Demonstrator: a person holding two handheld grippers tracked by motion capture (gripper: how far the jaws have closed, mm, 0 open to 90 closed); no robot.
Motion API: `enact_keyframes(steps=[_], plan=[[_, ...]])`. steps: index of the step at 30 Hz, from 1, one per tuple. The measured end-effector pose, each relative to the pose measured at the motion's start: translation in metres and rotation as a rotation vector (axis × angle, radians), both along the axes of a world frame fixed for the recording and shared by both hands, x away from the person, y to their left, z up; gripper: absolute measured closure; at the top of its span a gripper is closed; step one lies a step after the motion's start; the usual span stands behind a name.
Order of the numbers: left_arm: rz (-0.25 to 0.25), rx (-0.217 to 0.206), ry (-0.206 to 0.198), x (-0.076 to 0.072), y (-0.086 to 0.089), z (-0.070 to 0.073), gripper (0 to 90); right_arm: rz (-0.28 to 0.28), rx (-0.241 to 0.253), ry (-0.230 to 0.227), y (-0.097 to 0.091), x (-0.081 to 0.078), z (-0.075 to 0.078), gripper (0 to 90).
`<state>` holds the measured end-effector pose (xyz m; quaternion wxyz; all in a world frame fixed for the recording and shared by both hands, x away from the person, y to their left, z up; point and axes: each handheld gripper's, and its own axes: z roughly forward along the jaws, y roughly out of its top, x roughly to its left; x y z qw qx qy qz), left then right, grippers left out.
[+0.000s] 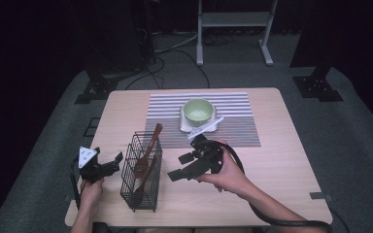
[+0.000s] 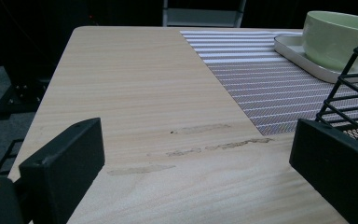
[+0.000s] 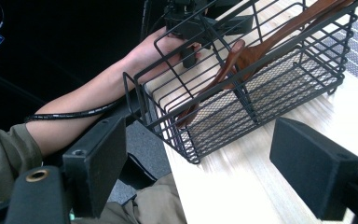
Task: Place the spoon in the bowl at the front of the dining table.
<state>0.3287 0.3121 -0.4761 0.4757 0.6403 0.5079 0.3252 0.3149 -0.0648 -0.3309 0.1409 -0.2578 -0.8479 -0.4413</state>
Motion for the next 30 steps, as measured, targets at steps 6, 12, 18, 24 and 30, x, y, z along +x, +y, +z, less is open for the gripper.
enact_keyframes(steps=[6,12,18,24,30], plan=[[0.0,0.0,-0.002,0.0,0.0,0.0,2.2,0.006,-0.002,-0.003,0.011,0.005,0.003,17.2],[0.0,0.0,-0.001,0.0,0.0,0.0,2.3,0.005,-0.002,-0.002,0.017,0.01,0.006,17.2],[-0.001,-0.003,-0.001,0.0,0.0,0.0,2.2,0.01,-0.012,0.004,0.025,0.015,0.005,17.3],[0.0,-0.004,0.0,0.0,0.0,0.0,2.2,0.015,-0.018,0.01,0.031,0.02,0.005,17.3],[0.001,-0.006,-0.002,0.0,0.0,0.0,2.2,0.016,-0.019,0.012,0.034,0.024,0.004,17.3]])
